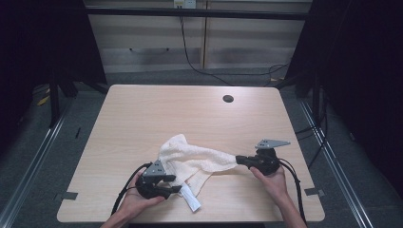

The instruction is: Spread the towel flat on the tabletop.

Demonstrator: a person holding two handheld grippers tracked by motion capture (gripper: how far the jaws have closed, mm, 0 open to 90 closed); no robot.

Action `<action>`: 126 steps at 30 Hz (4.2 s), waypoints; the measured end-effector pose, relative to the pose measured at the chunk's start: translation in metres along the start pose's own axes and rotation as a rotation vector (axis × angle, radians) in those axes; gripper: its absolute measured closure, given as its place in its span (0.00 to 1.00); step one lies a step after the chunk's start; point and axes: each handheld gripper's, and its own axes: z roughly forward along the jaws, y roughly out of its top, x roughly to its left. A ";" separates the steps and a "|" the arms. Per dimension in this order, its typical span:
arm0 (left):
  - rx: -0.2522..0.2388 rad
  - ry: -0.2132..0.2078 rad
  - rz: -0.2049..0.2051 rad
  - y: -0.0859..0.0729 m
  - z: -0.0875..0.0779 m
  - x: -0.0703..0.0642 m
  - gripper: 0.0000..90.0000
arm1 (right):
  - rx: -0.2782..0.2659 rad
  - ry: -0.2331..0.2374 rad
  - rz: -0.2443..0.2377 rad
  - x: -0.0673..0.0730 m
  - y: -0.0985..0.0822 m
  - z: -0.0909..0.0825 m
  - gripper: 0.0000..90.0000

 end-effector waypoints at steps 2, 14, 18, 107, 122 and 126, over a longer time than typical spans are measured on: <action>-0.006 0.028 0.021 -0.001 0.000 -0.001 0.67 | -0.001 0.001 0.000 0.000 0.000 0.000 1.00; -0.074 -0.001 -0.085 -0.002 -0.014 0.020 0.94 | -0.023 0.005 0.013 -0.001 0.002 -0.005 1.00; -0.122 0.003 -0.100 0.000 -0.028 0.024 0.94 | -0.041 0.015 0.013 0.000 0.003 -0.009 1.00; -0.215 0.168 -0.340 0.063 -0.032 0.144 0.78 | -0.138 -0.024 0.152 -0.050 0.076 0.018 0.90; -0.277 0.148 -0.366 0.054 -0.057 0.146 0.55 | -0.090 -0.084 0.110 -0.055 0.080 0.020 0.71; -0.276 0.137 -0.354 0.049 -0.060 0.141 0.52 | -0.089 -0.074 0.112 -0.056 0.076 0.008 0.66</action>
